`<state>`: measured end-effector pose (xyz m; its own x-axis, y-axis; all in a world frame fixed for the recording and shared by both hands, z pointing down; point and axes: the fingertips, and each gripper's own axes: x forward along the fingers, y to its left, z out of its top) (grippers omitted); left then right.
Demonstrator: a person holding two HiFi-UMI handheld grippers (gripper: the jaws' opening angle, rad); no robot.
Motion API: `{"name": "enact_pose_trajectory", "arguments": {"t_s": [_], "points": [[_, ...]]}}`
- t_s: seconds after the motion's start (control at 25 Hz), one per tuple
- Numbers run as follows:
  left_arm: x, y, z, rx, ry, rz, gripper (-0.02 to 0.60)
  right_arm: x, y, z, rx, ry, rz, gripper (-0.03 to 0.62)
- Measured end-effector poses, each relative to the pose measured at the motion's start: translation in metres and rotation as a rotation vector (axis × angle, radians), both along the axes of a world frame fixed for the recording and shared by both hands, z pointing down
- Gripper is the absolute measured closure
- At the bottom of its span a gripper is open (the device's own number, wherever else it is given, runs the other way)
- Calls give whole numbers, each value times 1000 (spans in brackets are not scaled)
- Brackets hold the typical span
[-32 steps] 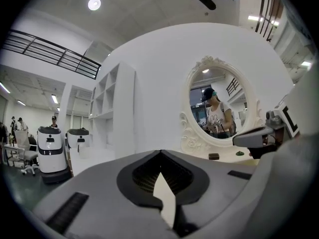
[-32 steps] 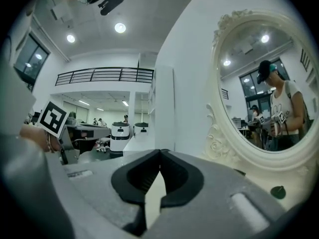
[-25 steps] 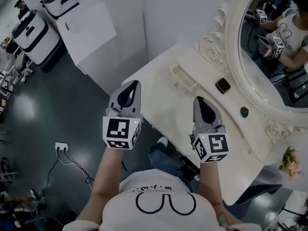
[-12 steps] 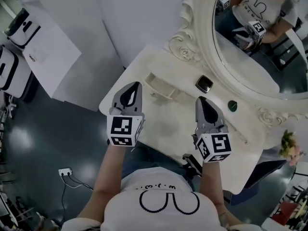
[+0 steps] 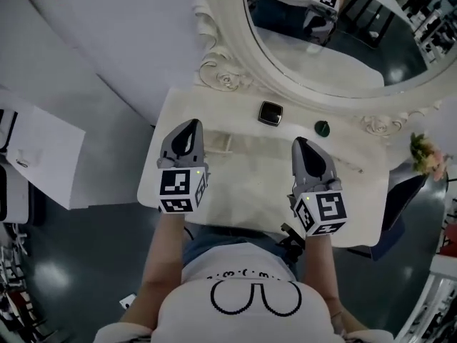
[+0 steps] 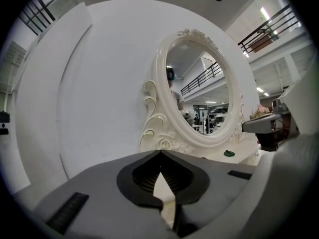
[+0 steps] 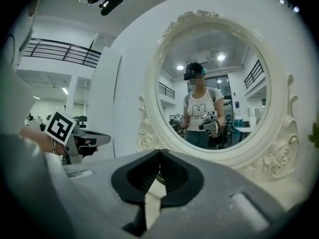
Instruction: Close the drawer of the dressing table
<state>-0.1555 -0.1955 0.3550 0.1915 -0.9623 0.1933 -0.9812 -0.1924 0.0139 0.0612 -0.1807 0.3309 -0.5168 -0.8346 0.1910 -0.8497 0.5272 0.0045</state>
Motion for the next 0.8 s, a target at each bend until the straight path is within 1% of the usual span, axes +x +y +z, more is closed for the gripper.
{"name": "enact_pose_trajectory", "arguments": {"t_s": [0.08, 0.16, 0.24, 0.32, 0.36, 0.4, 0.44, 0.48, 0.64, 0.8], "points": [[1, -4, 0, -5, -3, 33, 583, 0, 5, -2, -3, 5, 33, 597], [-3, -5, 4, -18, 24, 42, 583, -3, 10, 1, -17, 8, 53, 597], [-8, -3, 12, -45, 62, 37, 583, -7, 16, 9, -42, 6, 65, 597], [-11, 1, 23, -78, 67, 38, 581, -12, 23, 16, -65, 5, 72, 597], [-11, 3, 30, -96, 65, 46, 566, -14, 27, 19, -73, 7, 74, 597], [-9, 6, 37, -118, 70, 59, 499, -15, 29, 23, -80, 9, 75, 597], [-6, 9, 45, -143, 81, 74, 408, -16, 31, 27, -88, 10, 78, 597], [-4, 13, 54, -169, 89, 88, 391, -16, 32, 31, -96, 10, 81, 597], [3, 32, 87, -235, 73, 125, 391, -20, 33, 48, -125, 6, 93, 597], [1, 47, 126, -317, 64, 136, 391, -21, 40, 68, -165, 10, 109, 597]]}}
